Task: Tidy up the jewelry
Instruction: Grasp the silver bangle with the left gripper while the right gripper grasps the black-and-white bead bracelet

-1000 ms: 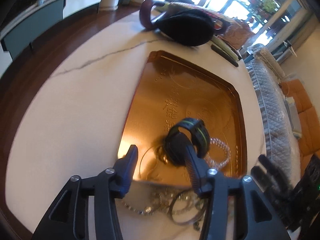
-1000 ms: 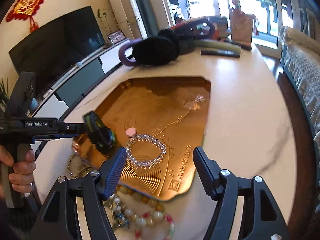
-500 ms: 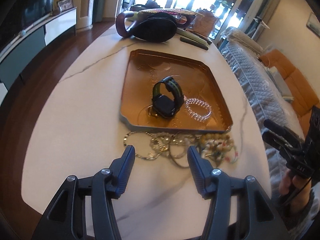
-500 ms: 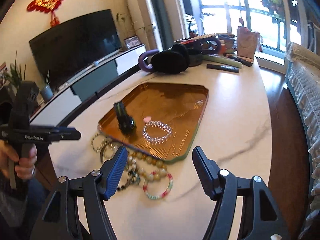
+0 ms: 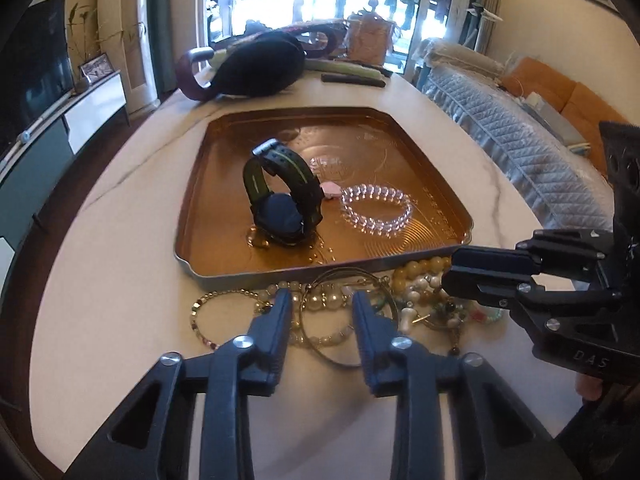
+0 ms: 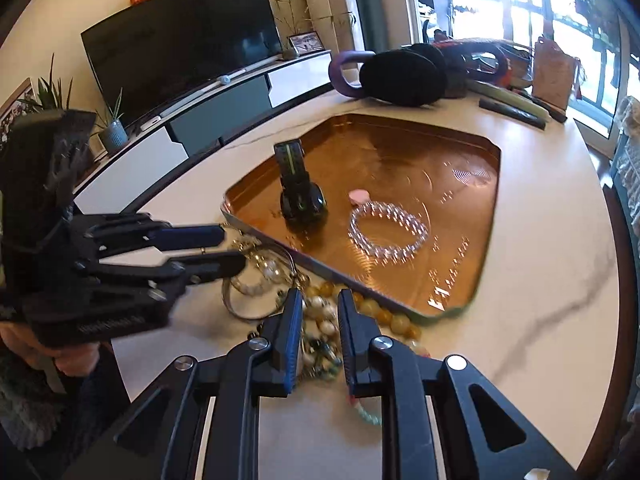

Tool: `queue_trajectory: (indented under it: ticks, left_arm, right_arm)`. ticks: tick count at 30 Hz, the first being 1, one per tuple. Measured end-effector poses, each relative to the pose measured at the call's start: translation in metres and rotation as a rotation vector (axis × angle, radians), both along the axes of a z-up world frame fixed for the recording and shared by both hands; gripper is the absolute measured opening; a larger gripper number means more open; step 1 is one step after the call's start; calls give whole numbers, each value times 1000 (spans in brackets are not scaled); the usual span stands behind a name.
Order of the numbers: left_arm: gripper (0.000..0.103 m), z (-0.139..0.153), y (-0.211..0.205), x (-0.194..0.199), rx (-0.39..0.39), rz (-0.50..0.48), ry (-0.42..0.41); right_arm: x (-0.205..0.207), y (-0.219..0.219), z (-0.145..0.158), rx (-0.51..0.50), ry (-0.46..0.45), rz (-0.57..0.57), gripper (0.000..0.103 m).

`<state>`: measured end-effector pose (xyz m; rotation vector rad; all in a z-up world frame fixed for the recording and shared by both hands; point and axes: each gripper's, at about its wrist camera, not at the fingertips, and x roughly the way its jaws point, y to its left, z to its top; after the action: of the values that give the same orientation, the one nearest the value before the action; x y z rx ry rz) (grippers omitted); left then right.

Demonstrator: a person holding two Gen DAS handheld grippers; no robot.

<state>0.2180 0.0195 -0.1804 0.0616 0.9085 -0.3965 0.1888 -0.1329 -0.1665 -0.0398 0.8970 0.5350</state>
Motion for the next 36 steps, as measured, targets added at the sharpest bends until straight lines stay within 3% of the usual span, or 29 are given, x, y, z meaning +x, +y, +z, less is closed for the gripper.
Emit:
queue_trajectory:
  ticks: [4, 10, 20, 23, 27, 36]
  left_arm:
    - [17, -11, 1, 5, 30, 0, 26]
    - [16, -18, 5, 10, 55, 35, 37]
    - [4, -16, 0, 8, 103, 26, 9]
    - [4, -16, -4, 4, 122, 17, 0]
    - [3, -13, -1, 3, 95, 31, 3]
    - [4, 0, 7, -4, 44, 31, -16]
  right_arm:
    - [1, 7, -10, -35, 20, 37, 16]
    - [-2, 14, -15, -102, 9, 64, 17]
    - [5, 7, -19, -95, 30, 29, 18]
    - [2, 15, -25, -118, 50, 72, 19]
    - [-4, 18, -18, -114, 6, 67, 10]
    - [-7, 11, -5, -93, -50, 40, 8]
